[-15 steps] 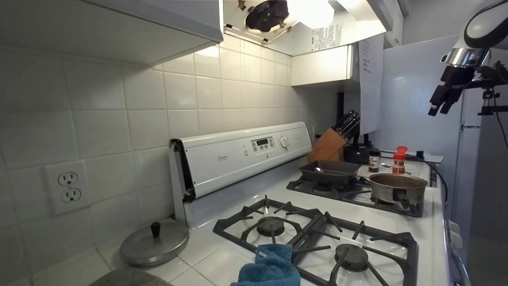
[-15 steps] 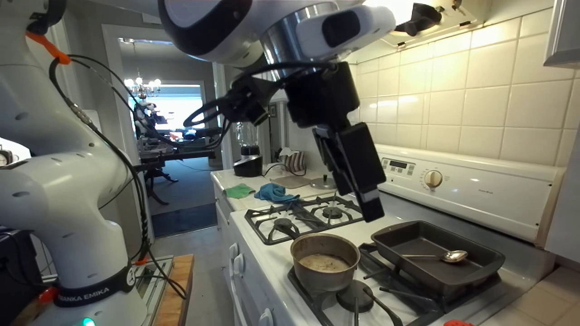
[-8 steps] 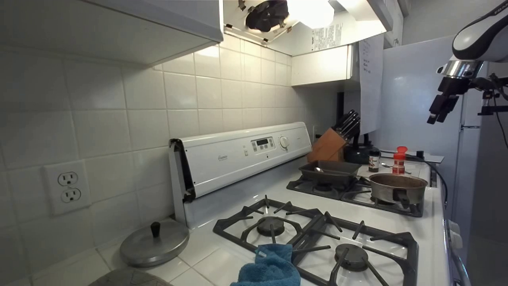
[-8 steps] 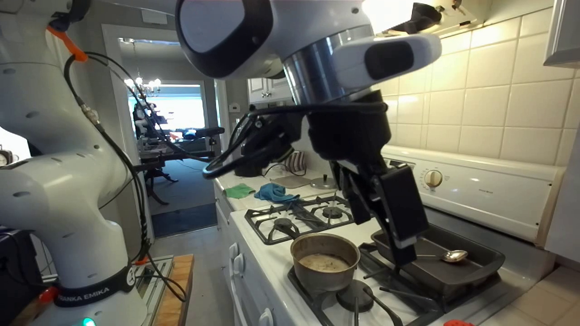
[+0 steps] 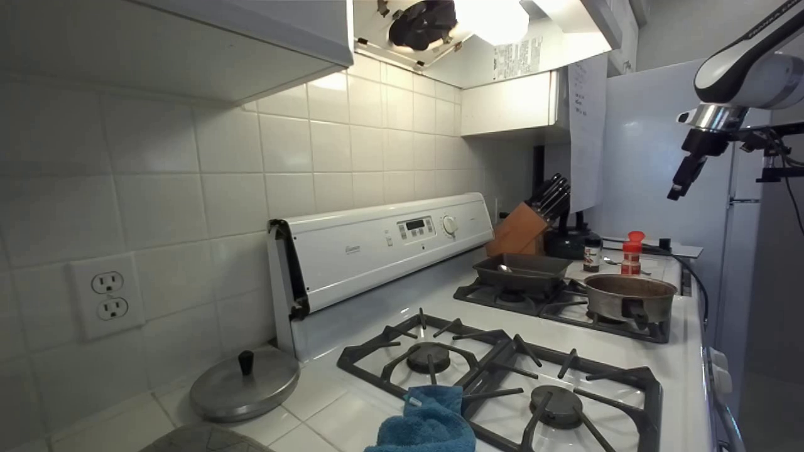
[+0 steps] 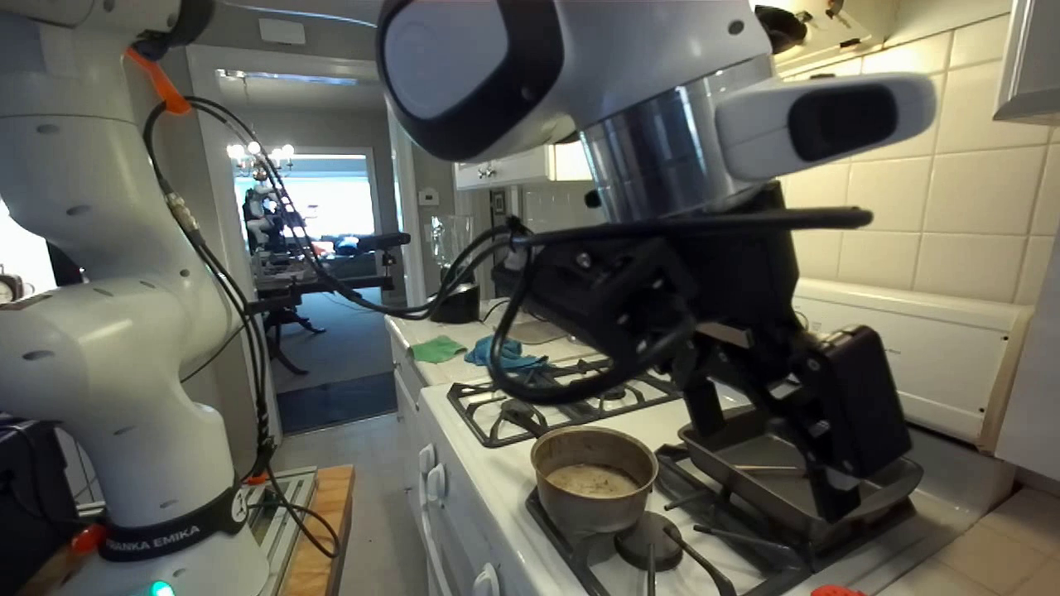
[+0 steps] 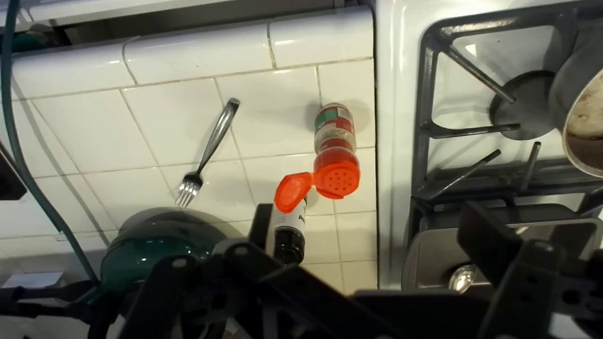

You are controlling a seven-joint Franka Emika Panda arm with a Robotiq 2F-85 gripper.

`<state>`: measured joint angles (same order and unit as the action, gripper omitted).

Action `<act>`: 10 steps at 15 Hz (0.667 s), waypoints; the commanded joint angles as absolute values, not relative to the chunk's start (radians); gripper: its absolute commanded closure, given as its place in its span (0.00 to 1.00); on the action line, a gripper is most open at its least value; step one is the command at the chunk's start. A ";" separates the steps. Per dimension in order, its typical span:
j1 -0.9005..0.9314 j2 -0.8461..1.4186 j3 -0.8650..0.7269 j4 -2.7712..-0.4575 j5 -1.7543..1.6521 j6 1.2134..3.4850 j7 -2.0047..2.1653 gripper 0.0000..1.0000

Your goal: Close the spice shaker

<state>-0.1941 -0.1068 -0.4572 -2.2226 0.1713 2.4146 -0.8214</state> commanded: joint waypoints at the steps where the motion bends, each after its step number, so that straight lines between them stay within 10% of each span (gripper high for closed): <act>1: -0.222 -0.014 -0.429 -2.162 0.258 2.464 -0.865 0.00; 10: -0.302 0.140 -0.332 -2.064 0.367 2.478 -0.851 0.00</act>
<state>-0.2565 0.0878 -0.3745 -2.1114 0.3214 2.4792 -0.8317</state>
